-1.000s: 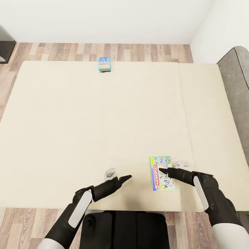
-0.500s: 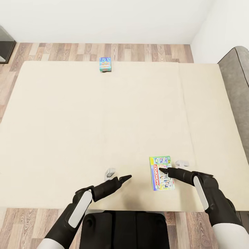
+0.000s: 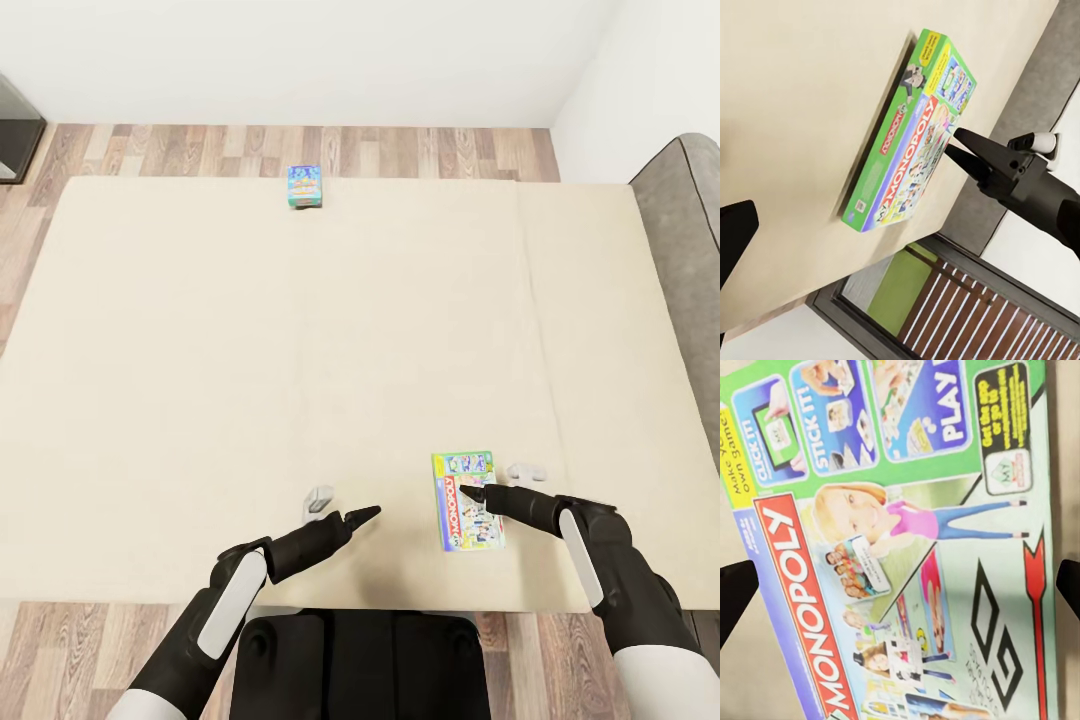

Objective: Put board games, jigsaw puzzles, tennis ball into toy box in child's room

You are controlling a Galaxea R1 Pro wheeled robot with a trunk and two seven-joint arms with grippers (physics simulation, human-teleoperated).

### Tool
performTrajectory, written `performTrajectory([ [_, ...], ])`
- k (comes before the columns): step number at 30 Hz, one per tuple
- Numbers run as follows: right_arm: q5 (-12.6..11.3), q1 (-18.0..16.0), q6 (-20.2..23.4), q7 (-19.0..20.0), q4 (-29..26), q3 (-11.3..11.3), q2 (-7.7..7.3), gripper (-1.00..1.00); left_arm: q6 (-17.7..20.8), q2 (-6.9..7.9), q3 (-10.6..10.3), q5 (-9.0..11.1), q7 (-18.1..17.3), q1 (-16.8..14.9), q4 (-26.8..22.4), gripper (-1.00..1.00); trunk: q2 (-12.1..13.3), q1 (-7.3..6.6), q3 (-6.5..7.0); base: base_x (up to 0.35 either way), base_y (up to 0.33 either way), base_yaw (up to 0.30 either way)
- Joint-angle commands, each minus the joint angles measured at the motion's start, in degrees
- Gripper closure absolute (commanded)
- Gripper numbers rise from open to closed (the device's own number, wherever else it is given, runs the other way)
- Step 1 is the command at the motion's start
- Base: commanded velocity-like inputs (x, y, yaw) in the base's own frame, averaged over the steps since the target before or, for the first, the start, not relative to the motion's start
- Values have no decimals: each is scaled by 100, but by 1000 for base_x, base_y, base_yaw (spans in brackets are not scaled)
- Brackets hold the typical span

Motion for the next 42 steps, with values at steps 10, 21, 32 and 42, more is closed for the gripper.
performTrajectory([
  [10,-47,0,42,-7,-4,-7,0,-100,38,-2,5,30,2,0,-3,-100,-4,1,-3,0,8,0],
  [21,-47,1,42,-7,-5,-7,0,-100,38,-2,5,30,2,-1,-3,-100,-4,1,-3,0,130,0],
  [32,-47,1,42,-7,-5,-7,0,-100,38,-2,5,30,2,1,-8,-100,-4,1,-3,0,235,0],
  [42,-47,-1,42,-7,-3,-7,0,-100,38,-2,5,30,2,1,-9,-100,-4,1,-3,0,82,0],
])
